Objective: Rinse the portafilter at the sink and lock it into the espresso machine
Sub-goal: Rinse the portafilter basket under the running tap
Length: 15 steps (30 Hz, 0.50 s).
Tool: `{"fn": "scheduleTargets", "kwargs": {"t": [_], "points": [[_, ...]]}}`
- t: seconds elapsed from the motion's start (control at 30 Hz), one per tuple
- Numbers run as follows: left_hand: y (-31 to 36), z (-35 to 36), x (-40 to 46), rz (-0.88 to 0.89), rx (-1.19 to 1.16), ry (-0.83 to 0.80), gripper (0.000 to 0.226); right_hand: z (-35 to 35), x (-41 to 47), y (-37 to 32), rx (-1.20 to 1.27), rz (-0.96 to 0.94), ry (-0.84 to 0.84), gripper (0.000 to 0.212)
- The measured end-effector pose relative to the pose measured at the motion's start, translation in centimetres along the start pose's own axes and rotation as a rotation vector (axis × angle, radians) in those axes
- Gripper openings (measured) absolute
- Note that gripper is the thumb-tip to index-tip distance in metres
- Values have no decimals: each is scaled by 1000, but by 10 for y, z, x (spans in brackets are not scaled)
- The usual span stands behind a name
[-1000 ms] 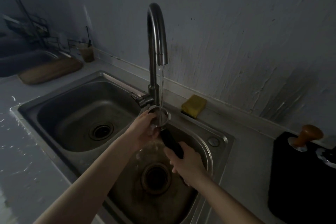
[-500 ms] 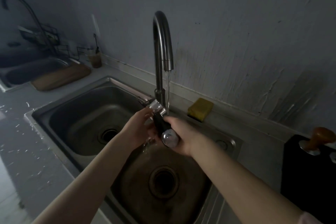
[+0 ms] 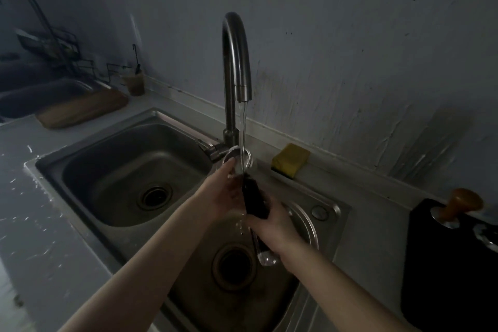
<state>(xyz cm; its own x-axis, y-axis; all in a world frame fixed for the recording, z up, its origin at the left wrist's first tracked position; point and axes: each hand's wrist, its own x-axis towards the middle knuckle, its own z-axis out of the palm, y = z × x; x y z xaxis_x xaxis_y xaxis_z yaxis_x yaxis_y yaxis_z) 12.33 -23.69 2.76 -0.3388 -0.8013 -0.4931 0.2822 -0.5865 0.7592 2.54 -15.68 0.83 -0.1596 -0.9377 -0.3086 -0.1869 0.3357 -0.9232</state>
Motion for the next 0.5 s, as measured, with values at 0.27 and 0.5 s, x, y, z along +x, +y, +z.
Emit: {"fn": "scheduleTargets", "kwargs": {"t": [0.27, 0.5], "points": [[-21, 0, 4, 46, -115, -25, 29, -12, -18, 15, -160, -51, -102, 27], [-14, -7, -5, -1, -44, -91, 26, -14, -24, 17, -52, -72, -148, 15]]}}
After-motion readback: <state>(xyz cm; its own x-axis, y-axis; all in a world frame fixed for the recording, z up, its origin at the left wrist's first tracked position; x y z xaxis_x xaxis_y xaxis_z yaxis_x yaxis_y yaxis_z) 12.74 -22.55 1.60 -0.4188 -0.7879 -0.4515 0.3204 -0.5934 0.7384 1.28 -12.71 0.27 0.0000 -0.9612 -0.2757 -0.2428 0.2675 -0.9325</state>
